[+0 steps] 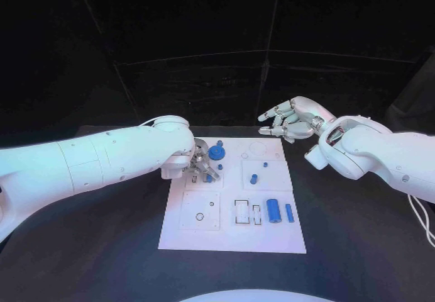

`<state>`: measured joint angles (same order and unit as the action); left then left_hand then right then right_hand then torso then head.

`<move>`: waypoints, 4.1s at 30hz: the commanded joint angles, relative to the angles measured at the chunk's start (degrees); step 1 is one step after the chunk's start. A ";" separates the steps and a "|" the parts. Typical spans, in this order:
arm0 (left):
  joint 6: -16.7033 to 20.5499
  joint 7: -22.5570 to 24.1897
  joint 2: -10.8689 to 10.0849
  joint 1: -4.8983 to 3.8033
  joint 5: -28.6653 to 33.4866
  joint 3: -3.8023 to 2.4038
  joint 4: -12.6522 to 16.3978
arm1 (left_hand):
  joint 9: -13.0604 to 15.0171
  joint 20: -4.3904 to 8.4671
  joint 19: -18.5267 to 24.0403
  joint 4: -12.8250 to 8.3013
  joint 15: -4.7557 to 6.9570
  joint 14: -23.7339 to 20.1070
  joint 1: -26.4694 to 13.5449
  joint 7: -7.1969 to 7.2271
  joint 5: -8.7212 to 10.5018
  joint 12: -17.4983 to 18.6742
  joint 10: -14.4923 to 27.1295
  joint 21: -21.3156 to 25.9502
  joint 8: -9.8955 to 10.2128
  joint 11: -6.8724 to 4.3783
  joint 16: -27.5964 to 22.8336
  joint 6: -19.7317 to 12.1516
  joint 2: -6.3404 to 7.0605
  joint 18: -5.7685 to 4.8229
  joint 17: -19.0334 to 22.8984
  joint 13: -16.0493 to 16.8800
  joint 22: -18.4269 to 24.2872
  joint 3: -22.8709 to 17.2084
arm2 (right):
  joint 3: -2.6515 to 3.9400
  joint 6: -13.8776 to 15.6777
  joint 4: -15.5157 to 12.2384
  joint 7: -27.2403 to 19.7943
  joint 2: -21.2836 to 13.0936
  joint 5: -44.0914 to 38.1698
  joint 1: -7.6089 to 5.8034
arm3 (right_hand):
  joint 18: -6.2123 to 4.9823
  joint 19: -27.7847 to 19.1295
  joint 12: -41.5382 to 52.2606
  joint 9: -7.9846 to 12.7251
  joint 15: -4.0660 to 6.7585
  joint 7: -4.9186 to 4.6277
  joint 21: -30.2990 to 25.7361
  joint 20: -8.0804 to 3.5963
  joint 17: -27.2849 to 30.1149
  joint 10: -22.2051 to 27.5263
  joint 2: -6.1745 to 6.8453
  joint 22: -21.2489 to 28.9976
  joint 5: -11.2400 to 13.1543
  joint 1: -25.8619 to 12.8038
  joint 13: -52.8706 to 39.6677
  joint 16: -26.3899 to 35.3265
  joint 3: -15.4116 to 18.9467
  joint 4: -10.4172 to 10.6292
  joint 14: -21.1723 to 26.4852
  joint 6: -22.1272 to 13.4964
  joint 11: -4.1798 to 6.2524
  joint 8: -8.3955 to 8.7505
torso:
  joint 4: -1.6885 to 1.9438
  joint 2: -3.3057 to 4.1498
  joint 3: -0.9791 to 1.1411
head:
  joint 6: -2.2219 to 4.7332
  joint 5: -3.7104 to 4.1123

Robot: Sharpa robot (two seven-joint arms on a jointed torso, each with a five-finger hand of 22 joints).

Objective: Assemble the parts on the task board

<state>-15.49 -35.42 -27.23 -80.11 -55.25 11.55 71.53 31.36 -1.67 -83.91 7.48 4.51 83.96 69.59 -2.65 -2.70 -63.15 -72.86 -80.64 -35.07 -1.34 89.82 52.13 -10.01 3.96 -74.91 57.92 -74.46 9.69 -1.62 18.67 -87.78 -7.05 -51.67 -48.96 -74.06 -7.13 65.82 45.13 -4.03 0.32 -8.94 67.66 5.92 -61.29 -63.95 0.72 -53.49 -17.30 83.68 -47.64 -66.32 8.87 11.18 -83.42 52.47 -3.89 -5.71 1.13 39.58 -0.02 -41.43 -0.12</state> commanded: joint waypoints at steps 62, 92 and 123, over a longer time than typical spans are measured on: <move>18.88 2.60 -9.36 3.83 -3.65 0.08 10.09 | 4.01 0.51 -0.96 -14.76 0.53 6.04 -6.98 -0.03 -0.08 1.34 -1.07 1.05 -1.22 -0.17 0.18 -1.99 9.08 -0.76 -15.09 -0.24 0.02 -43.79 | 0.02 -1.44 1.63 0.49 0.98 -1.17 -0.10 | -0.63 -0.45 -0.58 0.03 0.00 -0.20 -0.77 0.10 0.20 0.47 -0.58 0.62 -0.49 -0.26 0.58 0.78 0.88 0.39 0.30 -0.54 -0.16 -0.12 | 0.16 0.11 -0.05 | -0.67 -0.32; 15.49 2.15 -9.07 4.07 -3.65 0.10 10.18 | 4.24 0.54 -1.00 -14.39 0.55 6.04 -7.65 0.04 -0.04 1.07 -1.23 0.97 -1.45 -0.20 0.18 -1.94 9.54 -0.79 -15.09 0.00 -0.15 -44.18 | 0.02 -1.79 1.92 0.48 1.46 -1.30 -0.10 | -0.62 -0.41 -0.57 0.03 -0.01 -0.20 -0.76 0.11 0.21 0.47 -0.62 0.59 -0.50 -0.30 0.61 0.81 0.92 0.42 0.29 -0.54 -0.16 -0.13 | 0.21 0.10 -0.05 | -1.16 0.29; 14.27 1.98 -7.44 4.02 -3.62 0.09 7.78 | 5.14 0.84 -1.25 -7.30 0.91 6.04 -16.82 0.68 -0.02 -0.51 -1.95 0.65 -2.81 -0.65 0.18 0.15 12.51 -0.90 -15.09 1.32 -0.88 -39.30 | 0.02 -1.77 1.87 0.49 1.69 -1.36 -0.09 | -0.64 -0.45 -0.63 0.02 -0.01 -0.20 -0.90 0.12 0.34 0.52 -0.73 0.74 -0.58 -0.43 0.75 0.99 1.02 0.52 0.30 -0.54 -0.17 -0.16 | 0.20 0.11 -0.05 | -1.41 0.33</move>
<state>-0.06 -32.97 -34.79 -76.20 -58.71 11.52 79.33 36.39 -1.26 -83.89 0.01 4.91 83.96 53.34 -1.93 -2.88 -63.46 -74.53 -79.66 -37.56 -1.95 89.81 52.03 2.54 3.97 -74.91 59.19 -74.94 -29.74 -1.64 17.17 -85.82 -6.33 -50.04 -50.20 -74.05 -7.13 65.62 44.72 -4.05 0.32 -9.16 67.15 6.12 -61.00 -63.76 0.50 -52.85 -17.50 83.46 -46.94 -65.53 9.67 11.67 -83.42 52.27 -4.10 -5.71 1.30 39.68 -0.03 -42.84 0.21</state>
